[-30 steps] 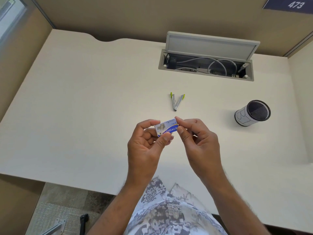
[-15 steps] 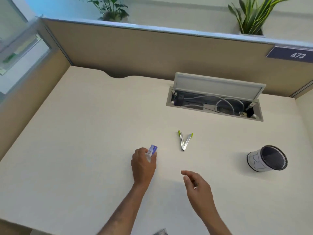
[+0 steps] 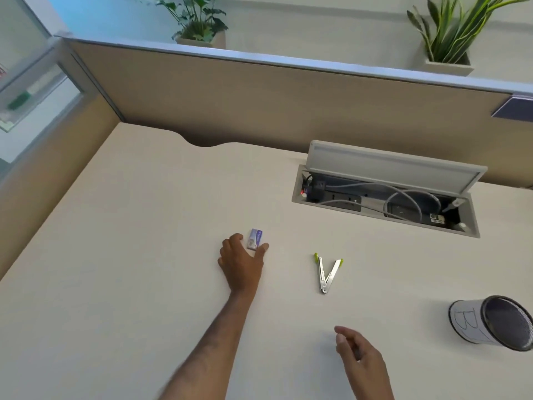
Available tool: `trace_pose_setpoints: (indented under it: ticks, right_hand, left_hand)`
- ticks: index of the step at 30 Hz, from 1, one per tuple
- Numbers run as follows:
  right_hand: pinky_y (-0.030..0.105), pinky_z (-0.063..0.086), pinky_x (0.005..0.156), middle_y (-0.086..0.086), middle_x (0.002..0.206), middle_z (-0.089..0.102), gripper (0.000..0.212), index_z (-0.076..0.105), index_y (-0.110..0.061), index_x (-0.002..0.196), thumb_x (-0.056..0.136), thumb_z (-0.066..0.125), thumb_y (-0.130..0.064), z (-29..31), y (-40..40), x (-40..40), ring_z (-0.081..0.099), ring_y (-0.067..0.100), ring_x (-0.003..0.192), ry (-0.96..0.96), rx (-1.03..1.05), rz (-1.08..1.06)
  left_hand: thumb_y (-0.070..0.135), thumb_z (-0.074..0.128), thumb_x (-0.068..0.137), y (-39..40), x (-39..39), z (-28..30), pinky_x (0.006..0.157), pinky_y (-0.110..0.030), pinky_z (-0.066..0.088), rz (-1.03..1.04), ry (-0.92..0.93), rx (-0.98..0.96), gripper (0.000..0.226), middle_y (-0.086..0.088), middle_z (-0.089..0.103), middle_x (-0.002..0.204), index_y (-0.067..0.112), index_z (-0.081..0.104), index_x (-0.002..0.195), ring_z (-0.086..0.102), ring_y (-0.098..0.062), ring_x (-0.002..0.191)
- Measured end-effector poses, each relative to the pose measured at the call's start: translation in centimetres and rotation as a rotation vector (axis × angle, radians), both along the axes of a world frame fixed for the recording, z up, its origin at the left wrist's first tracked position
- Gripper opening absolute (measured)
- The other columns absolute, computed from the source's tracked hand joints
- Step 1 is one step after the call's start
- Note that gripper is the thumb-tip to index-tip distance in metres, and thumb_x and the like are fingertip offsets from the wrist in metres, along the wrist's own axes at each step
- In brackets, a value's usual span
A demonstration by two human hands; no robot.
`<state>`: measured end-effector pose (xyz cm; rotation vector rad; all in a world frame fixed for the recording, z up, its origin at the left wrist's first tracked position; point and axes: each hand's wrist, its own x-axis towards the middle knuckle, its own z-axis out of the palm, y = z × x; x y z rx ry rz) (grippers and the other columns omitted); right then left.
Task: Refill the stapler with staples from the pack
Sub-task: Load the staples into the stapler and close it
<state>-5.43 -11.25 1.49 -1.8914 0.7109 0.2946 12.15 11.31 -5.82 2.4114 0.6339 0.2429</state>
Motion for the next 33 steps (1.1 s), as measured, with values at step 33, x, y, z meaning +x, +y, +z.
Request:
trace_pose_setpoints:
  ticks: [33]
  right_hand:
    - [0.027, 0.032, 0.059, 0.004, 0.075, 0.056, 0.028, 0.067, -0.006, 0.092, 0.097, 0.061, -0.033, 6.2, 0.1, 2.2, 0.035, 0.024, 0.067, -0.195, 0.424, 0.012]
  left_hand:
    - [0.031, 0.059, 0.105, -6.3, -14.5, 6.1, 0.102, -0.041, 0.054, -0.386, 0.174, -0.643, 0.027, -0.009, 0.076, 0.119, 0.011, 0.074, 0.114, 0.069, -0.032, 0.117]
